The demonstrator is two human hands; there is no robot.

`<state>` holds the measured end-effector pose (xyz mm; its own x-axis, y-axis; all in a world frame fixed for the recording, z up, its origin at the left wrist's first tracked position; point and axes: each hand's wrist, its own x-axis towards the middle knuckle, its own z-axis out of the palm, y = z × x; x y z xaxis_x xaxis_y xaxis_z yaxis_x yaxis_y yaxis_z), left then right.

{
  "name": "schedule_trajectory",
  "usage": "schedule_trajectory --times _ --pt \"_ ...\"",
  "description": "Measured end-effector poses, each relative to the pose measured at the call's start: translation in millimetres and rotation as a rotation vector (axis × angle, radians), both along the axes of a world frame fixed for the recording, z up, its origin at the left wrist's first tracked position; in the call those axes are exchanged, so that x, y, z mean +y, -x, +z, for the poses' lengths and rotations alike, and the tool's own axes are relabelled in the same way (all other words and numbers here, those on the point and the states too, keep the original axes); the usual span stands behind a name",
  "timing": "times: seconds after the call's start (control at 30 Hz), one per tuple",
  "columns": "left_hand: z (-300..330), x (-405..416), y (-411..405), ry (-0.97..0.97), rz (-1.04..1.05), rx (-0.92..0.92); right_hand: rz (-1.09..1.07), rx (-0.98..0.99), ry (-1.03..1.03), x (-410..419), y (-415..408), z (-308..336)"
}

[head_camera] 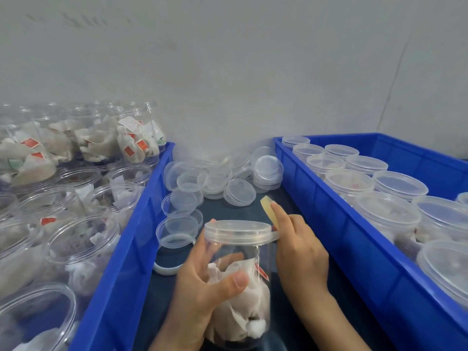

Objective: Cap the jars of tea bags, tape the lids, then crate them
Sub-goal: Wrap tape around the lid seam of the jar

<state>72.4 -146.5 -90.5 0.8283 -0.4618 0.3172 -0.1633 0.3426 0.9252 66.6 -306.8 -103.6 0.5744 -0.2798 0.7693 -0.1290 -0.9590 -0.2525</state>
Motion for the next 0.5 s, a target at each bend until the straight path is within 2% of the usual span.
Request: schedule_trajectory --times 0.13,0.23,0.33,0.4,0.5 --pt "-0.8 -1.9 -1.4 -0.009 -0.117 -0.024 0.049 0.139 -0.098 12.0 2.3 -2.3" --pt "-4.2 -5.4 -3.9 -0.067 -0.125 -0.029 0.050 0.206 -0.121 15.0 2.3 -1.7" --pt "-7.8 -4.0 -3.7 -0.156 -0.077 0.131 0.013 0.094 -0.123 15.1 3.0 -3.8" --pt "-9.5 -4.0 -6.9 -0.244 0.102 0.160 0.000 0.046 -0.045 15.2 3.9 -6.6" --pt "-11.6 1.2 -16.3 -0.260 0.435 0.059 -0.023 -0.009 -0.008 17.6 4.3 -1.4"
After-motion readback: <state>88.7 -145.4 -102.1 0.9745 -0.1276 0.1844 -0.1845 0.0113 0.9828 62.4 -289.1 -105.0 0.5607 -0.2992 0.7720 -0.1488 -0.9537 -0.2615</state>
